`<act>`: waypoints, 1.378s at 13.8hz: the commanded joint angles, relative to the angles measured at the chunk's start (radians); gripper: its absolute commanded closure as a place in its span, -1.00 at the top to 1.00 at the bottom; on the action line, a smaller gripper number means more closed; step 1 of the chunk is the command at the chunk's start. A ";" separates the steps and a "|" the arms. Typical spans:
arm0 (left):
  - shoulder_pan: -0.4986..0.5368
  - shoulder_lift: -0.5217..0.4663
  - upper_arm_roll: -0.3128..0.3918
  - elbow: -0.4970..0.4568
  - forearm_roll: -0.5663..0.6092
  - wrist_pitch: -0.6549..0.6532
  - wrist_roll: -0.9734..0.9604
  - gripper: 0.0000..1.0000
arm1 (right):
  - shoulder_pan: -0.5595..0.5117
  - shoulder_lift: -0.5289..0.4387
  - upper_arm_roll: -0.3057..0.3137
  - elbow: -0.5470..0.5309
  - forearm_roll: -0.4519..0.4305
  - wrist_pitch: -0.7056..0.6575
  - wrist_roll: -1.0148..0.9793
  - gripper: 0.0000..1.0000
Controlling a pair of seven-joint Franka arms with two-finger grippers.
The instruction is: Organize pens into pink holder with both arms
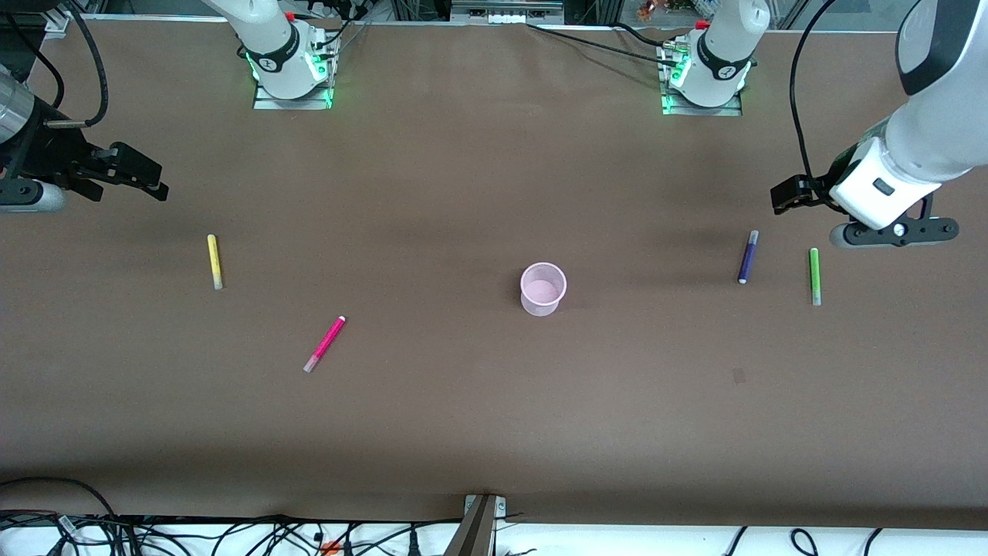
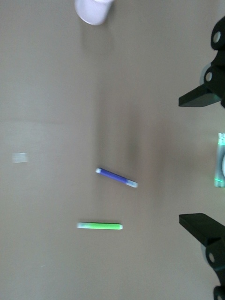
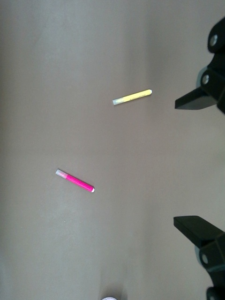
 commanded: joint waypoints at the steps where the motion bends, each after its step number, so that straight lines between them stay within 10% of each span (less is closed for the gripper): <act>1: 0.024 0.050 0.004 0.006 0.004 -0.103 0.161 1.00 | 0.003 0.005 0.000 0.021 -0.005 -0.018 0.000 1.00; 5: 0.073 0.113 -0.002 -0.095 0.004 -0.020 0.202 1.00 | 0.003 0.005 0.000 0.021 -0.005 -0.018 0.000 1.00; 13: 0.148 0.085 -0.002 -0.475 0.009 0.691 0.574 1.00 | 0.003 0.005 0.000 0.021 -0.005 -0.018 0.000 1.00; 16: 0.158 0.088 -0.002 -0.715 0.012 1.152 0.587 1.00 | 0.003 0.005 0.000 0.021 -0.005 -0.018 -0.003 1.00; 19: 0.147 0.182 -0.002 -0.768 0.013 1.255 0.573 1.00 | 0.003 0.005 0.000 0.021 -0.005 -0.018 -0.003 1.00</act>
